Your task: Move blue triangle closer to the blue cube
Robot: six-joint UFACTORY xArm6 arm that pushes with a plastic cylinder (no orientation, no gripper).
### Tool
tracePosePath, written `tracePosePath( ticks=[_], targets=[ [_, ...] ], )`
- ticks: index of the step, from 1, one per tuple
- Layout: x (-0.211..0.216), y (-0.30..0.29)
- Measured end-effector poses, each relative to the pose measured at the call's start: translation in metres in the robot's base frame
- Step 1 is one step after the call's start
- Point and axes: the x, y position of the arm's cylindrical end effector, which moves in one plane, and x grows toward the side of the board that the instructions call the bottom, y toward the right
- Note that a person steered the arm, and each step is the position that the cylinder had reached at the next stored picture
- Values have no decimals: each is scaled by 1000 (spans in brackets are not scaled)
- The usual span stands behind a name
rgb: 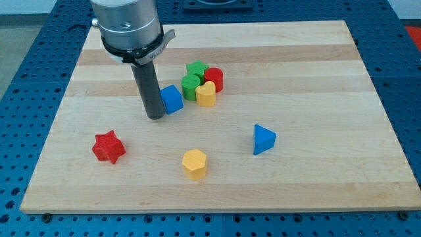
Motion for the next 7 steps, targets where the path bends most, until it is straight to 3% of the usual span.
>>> tracePosePath(
  ticks=[2, 7],
  targets=[
    [1, 32],
    [14, 33]
  ],
)
